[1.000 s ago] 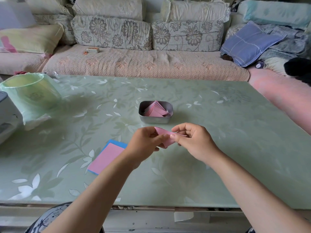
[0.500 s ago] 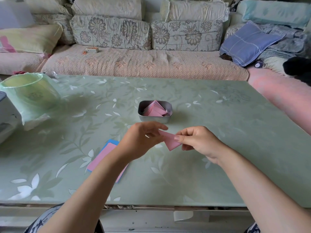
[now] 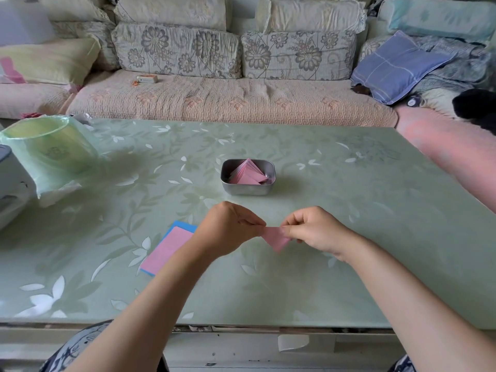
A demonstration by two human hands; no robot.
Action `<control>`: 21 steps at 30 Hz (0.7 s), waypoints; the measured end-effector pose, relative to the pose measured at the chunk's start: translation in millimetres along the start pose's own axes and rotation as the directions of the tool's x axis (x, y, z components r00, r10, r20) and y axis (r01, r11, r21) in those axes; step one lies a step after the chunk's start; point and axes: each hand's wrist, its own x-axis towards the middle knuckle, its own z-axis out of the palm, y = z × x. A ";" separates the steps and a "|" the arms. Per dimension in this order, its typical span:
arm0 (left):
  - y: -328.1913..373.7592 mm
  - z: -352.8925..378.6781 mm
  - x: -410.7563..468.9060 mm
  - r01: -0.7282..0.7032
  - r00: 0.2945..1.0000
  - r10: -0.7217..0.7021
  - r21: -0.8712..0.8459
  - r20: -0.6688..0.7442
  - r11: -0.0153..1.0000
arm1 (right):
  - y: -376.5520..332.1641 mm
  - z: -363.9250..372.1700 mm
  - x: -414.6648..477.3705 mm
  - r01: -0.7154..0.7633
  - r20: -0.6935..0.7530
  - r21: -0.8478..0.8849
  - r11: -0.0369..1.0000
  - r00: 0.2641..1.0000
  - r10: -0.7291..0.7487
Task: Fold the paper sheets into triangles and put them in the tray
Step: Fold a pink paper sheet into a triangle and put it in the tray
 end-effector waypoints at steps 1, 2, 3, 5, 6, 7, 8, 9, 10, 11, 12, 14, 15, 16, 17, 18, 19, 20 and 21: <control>0.5 3.0 0.2 0.010 1.000 -0.010 0.047 -0.003 0.999 | 1.7 2.6 2.2 -0.003 -0.018 -0.070 0.998 1.000 0.001; 0.5 5.8 0.3 0.016 1.000 -0.015 0.100 -0.009 0.995 | 3.7 5.1 3.9 -0.006 -0.034 -0.140 0.990 0.999 0.001; 0.5 8.2 0.2 0.022 1.000 -0.020 0.164 -0.016 0.986 | 5.2 7.4 5.4 -0.011 -0.048 -0.203 0.979 0.999 0.001; 0.2 12.3 -0.5 0.037 0.999 -0.030 0.302 -0.030 0.953 | 6.3 11.6 5.5 -0.018 -0.072 -0.312 0.950 0.997 -0.005; -0.2 14.1 -0.9 0.038 0.999 -0.027 0.353 -0.036 0.935 | 6.1 13.7 5.0 -0.010 -0.085 -0.374 0.927 0.996 -0.023; -0.8 15.9 -0.9 0.032 0.999 -0.019 0.387 -0.038 0.922 | 5.7 16.2 5.1 0.008 -0.095 -0.439 0.898 0.994 -0.055; -1.5 17.6 -0.7 0.021 0.999 -0.005 0.412 -0.039 0.911 | 5.3 18.3 5.8 0.032 -0.101 -0.498 0.867 0.990 -0.094; -2.6 19.3 -0.3 0.006 0.999 0.013 0.440 -0.040 0.898 | 5.1 20.0 6.5 0.056 -0.107 -0.543 0.838 0.985 -0.134; -3.7 20.4 0.0 -0.016 0.998 0.040 0.473 -0.039 0.881 | 5.4 21.0 7.1 0.075 -0.112 -0.576 0.814 0.979 -0.169; -4.9 21.3 0.6 -0.045 0.997 0.073 0.506 -0.036 0.861 | 6.2 21.0 7.8 0.092 -0.112 -0.601 0.794 0.974 -0.197; -6.8 21.9 1.2 -0.076 0.994 0.109 0.533 -0.030 0.843 | 7.7 20.6 8.1 0.103 -0.109 -0.619 0.778 0.971 -0.215; -10.3 22.7 2.3 -0.153 0.982 0.190 0.541 -0.014 0.827 | 10.4 19.9 8.7 0.109 -0.106 -0.627 0.771 0.969 -0.223; -11.0 23.7 2.3 -0.204 0.971 0.241 0.515 -0.004 0.832 | 11.0 20.0 8.6 0.111 -0.109 -0.622 0.775 0.968 -0.226; -11.2 25.2 1.6 -0.267 0.955 0.297 0.474 0.012 0.839 | 10.8 20.3 8.2 0.114 -0.116 -0.614 0.781 0.966 -0.232; -11.3 27.2 0.7 -0.337 0.934 0.355 0.428 0.041 0.838 | 10.8 20.6 7.9 0.118 -0.124 -0.607 0.786 0.963 -0.240; -11.4 29.8 -1.0 -0.405 0.909 0.409 0.392 0.077 0.826 | 10.6 20.7 7.3 0.123 -0.129 -0.599 0.791 0.960 -0.248; -11.7 32.6 -3.1 -0.464 0.883 0.456 0.368 0.112 0.806 | 10.8 20.6 6.8 0.127 -0.132 -0.590 0.797 0.959 -0.250; -12.4 35.1 -5.3 -0.507 0.860 0.492 0.353 0.137 0.787 | 11.4 20.1 6.2 0.129 -0.132 -0.576 0.807 0.960 -0.247; -13.0 36.9 -7.3 -0.530 0.846 0.512 0.346 0.148 0.774 | 12.3 19.4 5.4 0.128 -0.132 -0.555 0.822 0.962 -0.239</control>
